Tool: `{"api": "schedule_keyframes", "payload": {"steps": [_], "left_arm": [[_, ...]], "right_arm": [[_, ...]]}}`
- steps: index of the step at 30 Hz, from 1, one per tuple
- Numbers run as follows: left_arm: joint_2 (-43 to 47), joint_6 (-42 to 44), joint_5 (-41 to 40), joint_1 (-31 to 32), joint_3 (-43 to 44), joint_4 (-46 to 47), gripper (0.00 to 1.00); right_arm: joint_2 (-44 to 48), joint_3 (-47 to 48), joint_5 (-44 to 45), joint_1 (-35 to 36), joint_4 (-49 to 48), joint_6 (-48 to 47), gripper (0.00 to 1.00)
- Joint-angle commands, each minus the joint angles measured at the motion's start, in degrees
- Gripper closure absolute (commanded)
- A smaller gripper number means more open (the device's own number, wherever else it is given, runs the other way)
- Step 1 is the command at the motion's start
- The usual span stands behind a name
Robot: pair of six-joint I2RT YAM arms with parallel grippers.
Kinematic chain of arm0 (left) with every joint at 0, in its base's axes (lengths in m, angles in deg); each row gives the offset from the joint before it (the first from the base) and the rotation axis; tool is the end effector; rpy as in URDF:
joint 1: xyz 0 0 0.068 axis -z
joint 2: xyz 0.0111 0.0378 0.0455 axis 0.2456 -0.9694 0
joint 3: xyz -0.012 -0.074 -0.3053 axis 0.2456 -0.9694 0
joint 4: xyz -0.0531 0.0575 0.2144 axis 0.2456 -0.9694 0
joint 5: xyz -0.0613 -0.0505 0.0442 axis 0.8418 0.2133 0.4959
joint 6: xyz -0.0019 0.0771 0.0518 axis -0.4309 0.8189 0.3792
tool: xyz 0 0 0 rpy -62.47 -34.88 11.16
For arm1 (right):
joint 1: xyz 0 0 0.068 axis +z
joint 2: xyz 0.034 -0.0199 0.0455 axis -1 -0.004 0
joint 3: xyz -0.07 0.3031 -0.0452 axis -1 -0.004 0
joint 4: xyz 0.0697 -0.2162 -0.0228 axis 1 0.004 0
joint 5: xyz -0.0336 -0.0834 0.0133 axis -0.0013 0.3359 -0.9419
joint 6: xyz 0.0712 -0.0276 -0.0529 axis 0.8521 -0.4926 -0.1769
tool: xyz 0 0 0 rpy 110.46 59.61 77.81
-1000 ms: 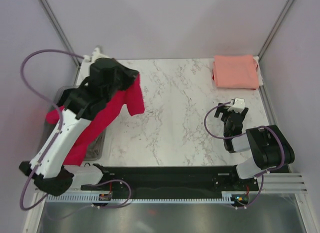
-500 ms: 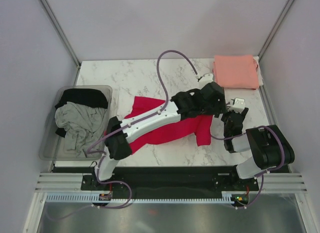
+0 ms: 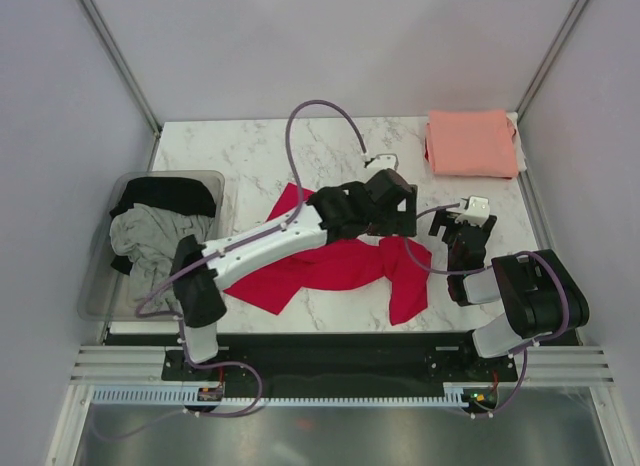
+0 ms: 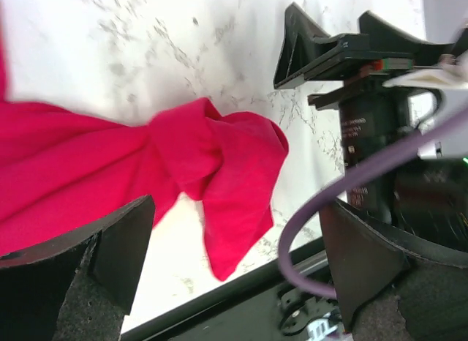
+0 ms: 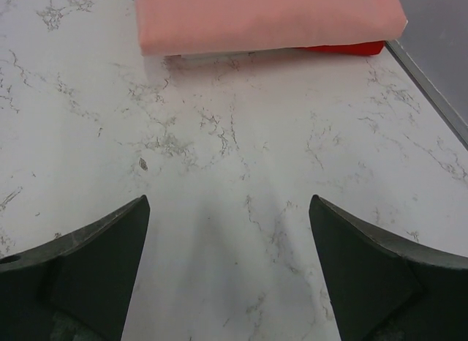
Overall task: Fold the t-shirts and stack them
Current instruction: Move the tshirt to the center of the board, then flatten the tshirt out
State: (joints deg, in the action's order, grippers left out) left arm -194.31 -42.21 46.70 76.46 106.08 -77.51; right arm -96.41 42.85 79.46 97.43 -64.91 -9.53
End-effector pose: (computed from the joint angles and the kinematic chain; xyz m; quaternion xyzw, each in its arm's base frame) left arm 0.2290 -0.3815 0.3352 0.0576 0.9165 -0.2234 0.3269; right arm 0.2712 0.0059 0.2105 0.0862 0.7481 -0.0825 0.6528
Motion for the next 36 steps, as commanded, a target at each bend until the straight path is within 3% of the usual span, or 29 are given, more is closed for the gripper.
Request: {"api": "schedule_keyframes", "payload": {"steps": [1,6,15,21,25,28,29,30,32,33,35,36], "left_arm": [[10.91,10.78,-6.06,-1.15,-4.35,0.01,0.0],[23.53,7.12,-8.25,-1.15,-17.0,-1.57,0.0],[51.05,-5.01,-9.39,-2.12,-50.56,0.28,0.0],[65.22,-17.67,-12.55,-3.62,-65.43,-2.18,0.05],[70.68,-21.72,-16.15,-4.14,-70.29,-4.46,0.07],[68.14,-30.41,-18.44,-5.54,-70.82,-12.8,0.03],[66.66,-32.17,-18.89,-5.81,-71.08,-13.52,0.03],[66.3,-34.89,-19.15,-5.99,-71.95,-13.61,0.02],[66.29,-38.15,-19.94,-6.6,-73.19,-12.74,0.02],[66.73,-40.08,-20.12,-7.12,-74.76,-11.78,0.02],[67.52,-38.62,-19.68,-10.1,-76.35,-7.83,0.03],[67.87,-36.61,-19.07,-11.42,-76.79,-6.07,0.05]], "right_arm": [[0.14,0.21,-0.58,-0.01,-3.27,0.51,0.02],[0.14,0.21,-0.58,-0.01,-3.27,0.42,0.02],[0.14,0.3,-0.58,-0.01,-3.27,0.51,0.02],[0.14,0.21,-0.58,0.07,-3.27,0.51,0.02],[0.75,0.3,-1.02,-1.16,-2.56,1.39,0.02],[10.39,5.89,1.35,0.59,13.35,0.6,0.02],[16.25,13.93,0.92,0.95,30.66,1.81,0.02],[18.57,18.7,-0.39,1.04,39.19,3.83,0.02],[22.79,28.37,-10.56,0.95,61.28,10.24,0.02],[23.6,36.08,-13.99,0.95,66.2,16.27,0.02],[25.26,40.45,-21.02,0.95,76.65,24.46,0.02],[25.71,40.29,-28.89,0.87,77.76,26.76,0.02]]}}
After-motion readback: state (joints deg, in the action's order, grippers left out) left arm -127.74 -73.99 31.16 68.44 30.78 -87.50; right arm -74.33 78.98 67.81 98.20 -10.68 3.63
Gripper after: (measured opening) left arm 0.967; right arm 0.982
